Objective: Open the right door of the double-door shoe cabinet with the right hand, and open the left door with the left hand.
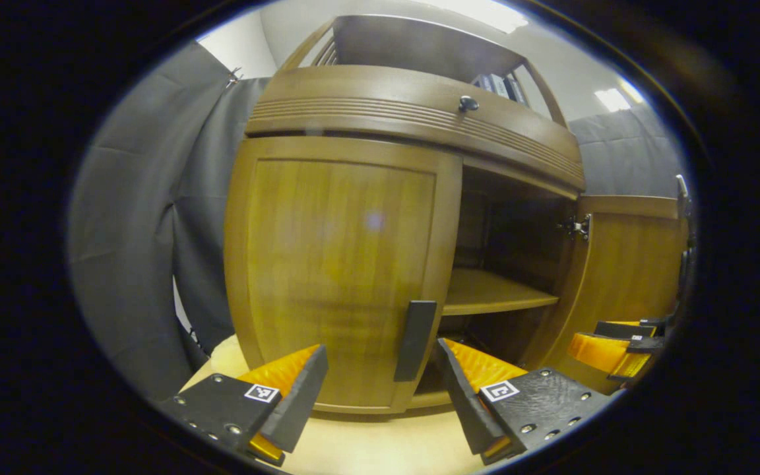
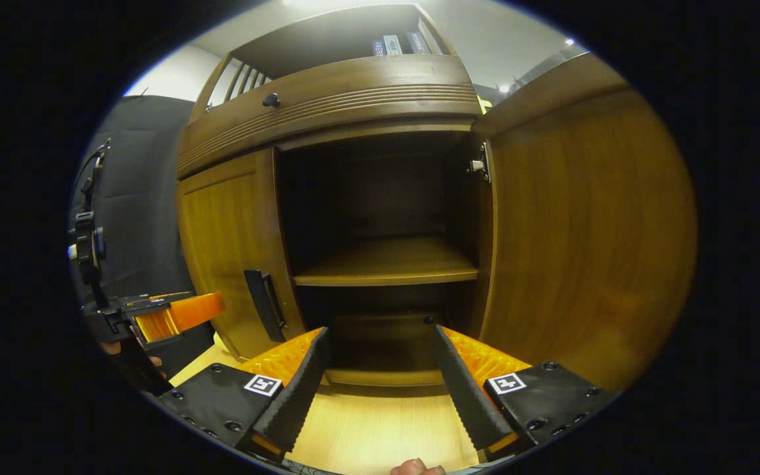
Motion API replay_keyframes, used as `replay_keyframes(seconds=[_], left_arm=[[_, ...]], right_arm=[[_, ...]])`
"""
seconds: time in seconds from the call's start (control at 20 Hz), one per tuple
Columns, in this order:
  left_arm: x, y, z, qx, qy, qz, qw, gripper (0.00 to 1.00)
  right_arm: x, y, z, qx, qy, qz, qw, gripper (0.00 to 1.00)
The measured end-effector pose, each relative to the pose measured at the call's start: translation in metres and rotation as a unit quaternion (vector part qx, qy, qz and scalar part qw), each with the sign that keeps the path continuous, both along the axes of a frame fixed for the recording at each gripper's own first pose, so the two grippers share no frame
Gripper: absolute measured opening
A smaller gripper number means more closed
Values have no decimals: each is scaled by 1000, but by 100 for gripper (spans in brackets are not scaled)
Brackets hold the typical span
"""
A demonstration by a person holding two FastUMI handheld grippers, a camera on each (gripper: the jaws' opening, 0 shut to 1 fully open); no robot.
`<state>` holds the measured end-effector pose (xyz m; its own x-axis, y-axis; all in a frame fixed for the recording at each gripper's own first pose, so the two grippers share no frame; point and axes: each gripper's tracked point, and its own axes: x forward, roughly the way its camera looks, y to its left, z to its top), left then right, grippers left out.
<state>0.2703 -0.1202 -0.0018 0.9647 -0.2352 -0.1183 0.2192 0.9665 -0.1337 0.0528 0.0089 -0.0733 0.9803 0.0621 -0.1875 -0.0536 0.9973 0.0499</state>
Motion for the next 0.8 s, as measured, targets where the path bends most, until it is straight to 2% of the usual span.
replay_keyframes(seconds=[0.05, 0.1, 0.4, 0.5, 0.55, 0.65, 0.7, 0.75, 0.8], left_arm=[[9, -5, 2, 3, 1, -2, 1000, 94], [17, -13, 4, 8, 2, -9, 1000, 94], [51, -49, 16, 43, -3, -13, 999, 94], [63, -57, 14, 46, 1, -18, 999, 94], [67, -62, 13, 45, 1, -20, 999, 94], [72, -63, 10, 40, 0, -24, 999, 94], [74, -62, 10, 42, -1, -20, 999, 94], [77, -62, 9, 46, -2, -12, 999, 82], [80, -64, 6, 49, 1, -16, 999, 70]], right_arm=[[4, 1, 0, -2, -1, 3, 1000, 98], [8, 1, 0, -3, 1, 7, 1000, 93], [25, 0, -5, -6, 7, 18, 1000, 93], [31, -1, -4, -1, 6, 19, 1000, 98], [28, -6, -7, 1, 4, 18, 1000, 93], [30, -10, -5, 2, -2, 13, 1000, 93], [31, -10, -5, 2, -5, 13, 1000, 98], [32, -10, -4, 3, -7, 15, 1000, 93], [35, -9, -4, 3, -7, 18, 1000, 93]])
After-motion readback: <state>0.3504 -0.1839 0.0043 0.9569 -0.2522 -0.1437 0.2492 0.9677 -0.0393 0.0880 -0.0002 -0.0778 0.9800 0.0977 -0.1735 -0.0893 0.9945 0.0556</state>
